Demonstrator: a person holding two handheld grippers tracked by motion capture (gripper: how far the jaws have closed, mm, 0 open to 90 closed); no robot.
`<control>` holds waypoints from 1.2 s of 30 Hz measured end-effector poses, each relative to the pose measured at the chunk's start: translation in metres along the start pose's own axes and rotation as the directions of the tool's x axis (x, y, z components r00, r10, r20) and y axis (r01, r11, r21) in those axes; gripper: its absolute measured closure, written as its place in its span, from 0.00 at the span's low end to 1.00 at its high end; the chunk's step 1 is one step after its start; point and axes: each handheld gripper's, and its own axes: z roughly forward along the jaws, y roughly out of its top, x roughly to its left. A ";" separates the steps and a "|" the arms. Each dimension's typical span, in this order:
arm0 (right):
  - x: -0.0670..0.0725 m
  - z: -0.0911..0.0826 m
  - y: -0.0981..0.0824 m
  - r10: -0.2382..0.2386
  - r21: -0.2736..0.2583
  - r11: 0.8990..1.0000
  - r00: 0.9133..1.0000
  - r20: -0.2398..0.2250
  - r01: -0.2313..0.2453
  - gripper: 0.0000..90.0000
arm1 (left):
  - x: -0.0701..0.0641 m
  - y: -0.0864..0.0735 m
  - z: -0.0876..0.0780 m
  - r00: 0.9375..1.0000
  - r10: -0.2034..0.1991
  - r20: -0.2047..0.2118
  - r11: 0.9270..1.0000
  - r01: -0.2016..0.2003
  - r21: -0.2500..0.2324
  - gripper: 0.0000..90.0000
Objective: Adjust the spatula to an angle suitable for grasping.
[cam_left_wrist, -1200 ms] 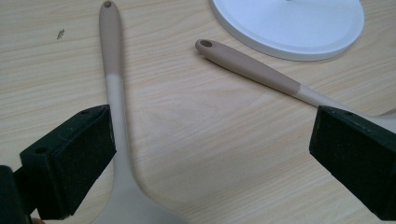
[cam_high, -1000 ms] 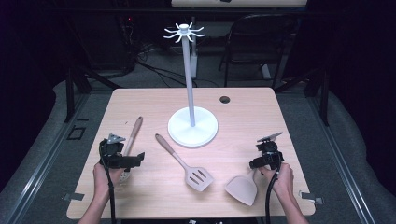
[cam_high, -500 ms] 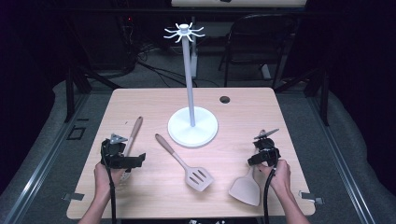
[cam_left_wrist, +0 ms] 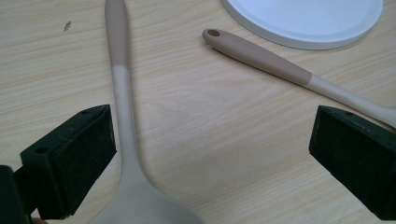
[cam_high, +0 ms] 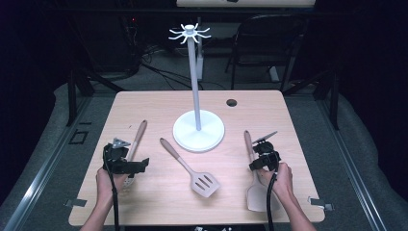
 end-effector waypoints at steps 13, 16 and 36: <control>0.007 -0.003 -0.002 -0.030 0.026 0.999 1.000 0.008 0.030 0.74 | 0.000 0.000 0.001 1.000 0.008 0.004 1.000 -0.008 0.006 0.00; 0.009 -0.006 -0.003 -0.034 0.042 0.999 0.999 0.016 0.034 0.73 | 0.001 -0.001 0.000 1.000 0.008 0.005 1.000 -0.008 0.006 0.00; 0.008 -0.001 -0.006 0.008 0.033 0.999 1.000 -0.009 -0.008 0.81 | 0.000 0.000 0.002 1.000 0.017 0.017 1.000 -0.017 0.016 0.01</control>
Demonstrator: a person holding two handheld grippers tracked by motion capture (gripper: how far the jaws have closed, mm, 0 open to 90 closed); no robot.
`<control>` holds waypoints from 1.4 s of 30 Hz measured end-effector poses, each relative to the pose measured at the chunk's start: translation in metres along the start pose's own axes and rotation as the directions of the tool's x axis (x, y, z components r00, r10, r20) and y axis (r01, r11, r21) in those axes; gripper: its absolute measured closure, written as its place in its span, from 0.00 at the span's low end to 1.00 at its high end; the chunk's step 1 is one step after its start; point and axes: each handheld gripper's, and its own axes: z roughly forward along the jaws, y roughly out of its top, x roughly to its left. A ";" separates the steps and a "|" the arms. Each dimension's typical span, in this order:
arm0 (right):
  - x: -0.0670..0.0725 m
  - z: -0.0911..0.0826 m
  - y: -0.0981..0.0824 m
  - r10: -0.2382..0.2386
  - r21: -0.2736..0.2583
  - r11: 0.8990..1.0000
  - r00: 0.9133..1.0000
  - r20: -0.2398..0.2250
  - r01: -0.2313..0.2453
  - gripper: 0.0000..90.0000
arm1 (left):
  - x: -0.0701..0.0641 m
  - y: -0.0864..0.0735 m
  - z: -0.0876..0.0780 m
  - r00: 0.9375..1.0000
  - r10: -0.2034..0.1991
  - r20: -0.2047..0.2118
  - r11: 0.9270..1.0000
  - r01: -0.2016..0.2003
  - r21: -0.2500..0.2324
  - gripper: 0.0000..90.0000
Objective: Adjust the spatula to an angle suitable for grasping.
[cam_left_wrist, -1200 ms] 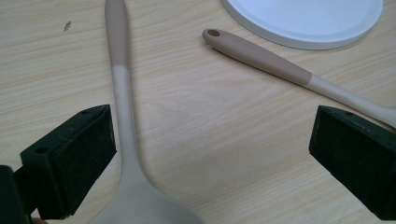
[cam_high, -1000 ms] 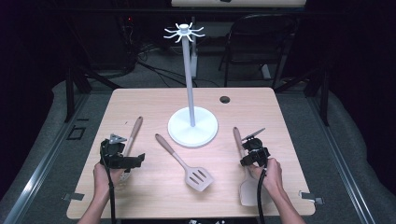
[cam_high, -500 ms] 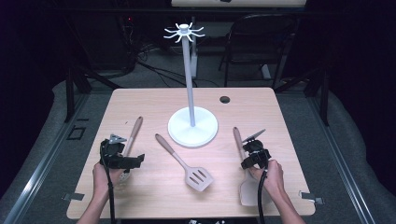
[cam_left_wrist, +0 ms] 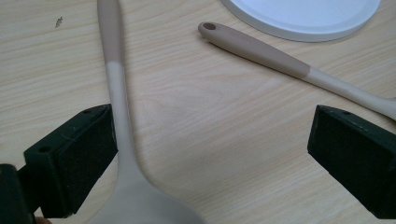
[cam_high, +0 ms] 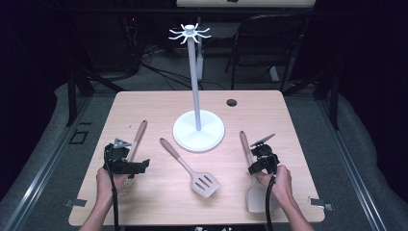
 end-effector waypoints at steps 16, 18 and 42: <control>0.001 0.001 0.002 -0.024 -0.004 1.000 0.999 -0.029 0.024 0.83 | 0.003 -0.001 0.001 1.000 -0.017 0.014 1.000 0.017 -0.006 0.00; 0.000 0.001 0.003 -0.027 0.003 1.000 0.999 -0.026 0.027 0.82 | 0.003 -0.001 0.002 1.000 -0.021 0.016 1.000 0.021 -0.001 0.00; -0.009 0.007 0.005 0.059 -0.010 0.998 0.993 -0.104 -0.061 0.87 | 0.000 -0.003 0.000 1.000 0.003 0.005 1.000 -0.003 -0.008 0.00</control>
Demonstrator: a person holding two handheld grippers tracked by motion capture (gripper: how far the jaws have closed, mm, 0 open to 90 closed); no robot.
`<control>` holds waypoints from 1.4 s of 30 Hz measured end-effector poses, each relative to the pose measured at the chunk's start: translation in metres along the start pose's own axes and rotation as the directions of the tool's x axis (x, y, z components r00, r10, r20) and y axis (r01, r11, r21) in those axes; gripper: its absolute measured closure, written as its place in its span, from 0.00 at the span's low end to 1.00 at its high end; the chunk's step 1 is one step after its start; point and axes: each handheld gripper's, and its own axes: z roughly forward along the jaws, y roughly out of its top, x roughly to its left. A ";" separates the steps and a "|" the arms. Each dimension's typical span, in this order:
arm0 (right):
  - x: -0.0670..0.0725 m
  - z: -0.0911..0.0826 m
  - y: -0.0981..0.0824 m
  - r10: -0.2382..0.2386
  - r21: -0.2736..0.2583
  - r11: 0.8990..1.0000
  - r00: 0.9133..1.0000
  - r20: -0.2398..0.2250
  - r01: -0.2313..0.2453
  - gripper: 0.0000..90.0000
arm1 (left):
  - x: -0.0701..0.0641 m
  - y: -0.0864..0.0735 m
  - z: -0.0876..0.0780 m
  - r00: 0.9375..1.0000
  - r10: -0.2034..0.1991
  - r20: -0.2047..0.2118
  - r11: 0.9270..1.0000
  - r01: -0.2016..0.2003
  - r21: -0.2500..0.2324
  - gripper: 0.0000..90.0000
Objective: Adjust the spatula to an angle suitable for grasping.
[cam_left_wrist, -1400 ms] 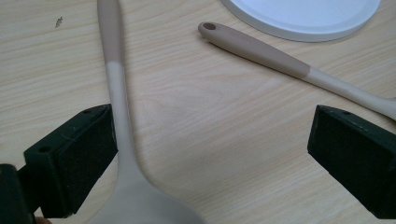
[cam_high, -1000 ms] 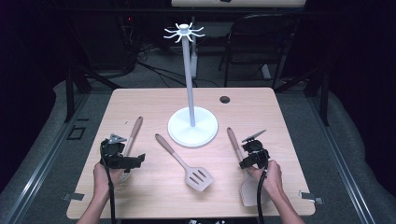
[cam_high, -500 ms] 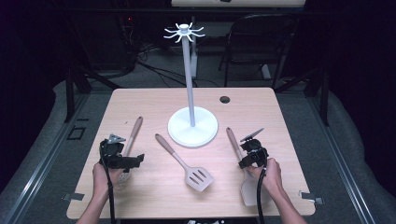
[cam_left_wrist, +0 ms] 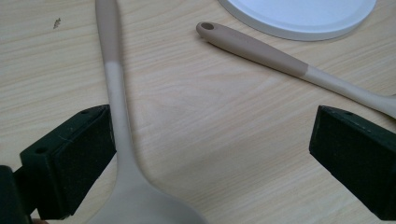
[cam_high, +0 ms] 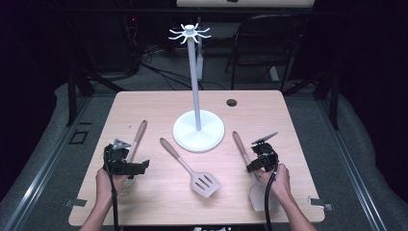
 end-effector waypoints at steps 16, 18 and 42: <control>0.015 -0.015 0.000 -0.099 -0.061 0.993 0.992 0.073 0.103 0.87 | 0.000 0.000 -0.001 1.000 -0.012 0.016 1.000 0.012 -0.003 0.00; 0.018 -0.017 0.000 -0.105 -0.084 0.990 0.992 0.069 0.111 0.87 | 0.000 -0.001 -0.002 1.000 -0.012 0.015 1.000 0.012 -0.005 0.00; 0.041 -0.035 0.027 -0.212 -0.273 0.936 0.975 0.058 0.220 0.88 | 0.002 0.021 0.016 0.997 -0.037 0.072 0.999 0.039 -0.021 0.00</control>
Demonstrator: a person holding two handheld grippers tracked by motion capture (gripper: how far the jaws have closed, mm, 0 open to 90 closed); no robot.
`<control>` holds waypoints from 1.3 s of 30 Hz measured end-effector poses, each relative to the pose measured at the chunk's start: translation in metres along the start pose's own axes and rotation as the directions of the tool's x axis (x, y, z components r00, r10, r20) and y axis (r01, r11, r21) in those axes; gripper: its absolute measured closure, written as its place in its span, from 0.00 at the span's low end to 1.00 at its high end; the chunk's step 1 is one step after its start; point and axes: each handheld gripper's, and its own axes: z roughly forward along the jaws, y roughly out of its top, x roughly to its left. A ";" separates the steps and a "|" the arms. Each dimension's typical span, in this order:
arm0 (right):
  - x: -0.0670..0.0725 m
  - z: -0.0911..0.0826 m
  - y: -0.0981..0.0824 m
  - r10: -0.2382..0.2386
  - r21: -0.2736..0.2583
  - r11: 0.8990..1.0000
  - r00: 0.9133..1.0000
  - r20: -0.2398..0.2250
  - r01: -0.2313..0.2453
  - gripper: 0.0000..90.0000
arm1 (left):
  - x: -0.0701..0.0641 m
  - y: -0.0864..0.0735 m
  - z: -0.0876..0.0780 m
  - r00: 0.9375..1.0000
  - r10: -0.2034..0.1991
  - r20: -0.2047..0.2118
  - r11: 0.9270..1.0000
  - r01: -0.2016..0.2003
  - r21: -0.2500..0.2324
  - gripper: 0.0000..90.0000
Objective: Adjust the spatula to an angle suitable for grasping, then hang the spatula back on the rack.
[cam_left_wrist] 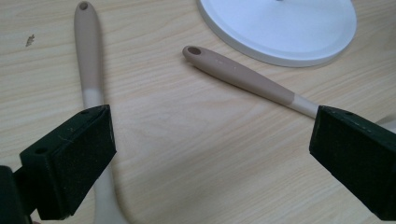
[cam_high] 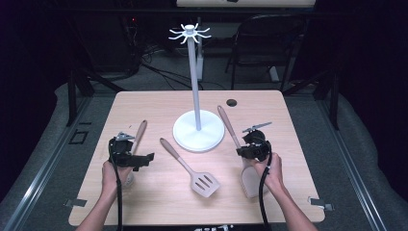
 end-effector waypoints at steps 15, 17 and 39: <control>0.001 0.002 0.022 -0.025 -0.060 0.998 0.999 -0.026 0.024 0.87 | -0.010 0.020 0.022 0.999 0.010 0.039 1.000 -0.009 -0.006 0.00; 0.003 0.003 0.024 -0.035 -0.068 0.997 0.999 -0.031 0.033 0.87 | -0.009 0.018 0.021 0.999 0.007 0.040 1.000 -0.007 -0.009 0.00; 0.024 -0.003 0.026 -0.110 -0.151 0.983 0.993 -0.048 0.101 0.87 | -0.036 0.051 0.017 0.991 0.034 0.130 0.996 -0.023 -0.089 0.00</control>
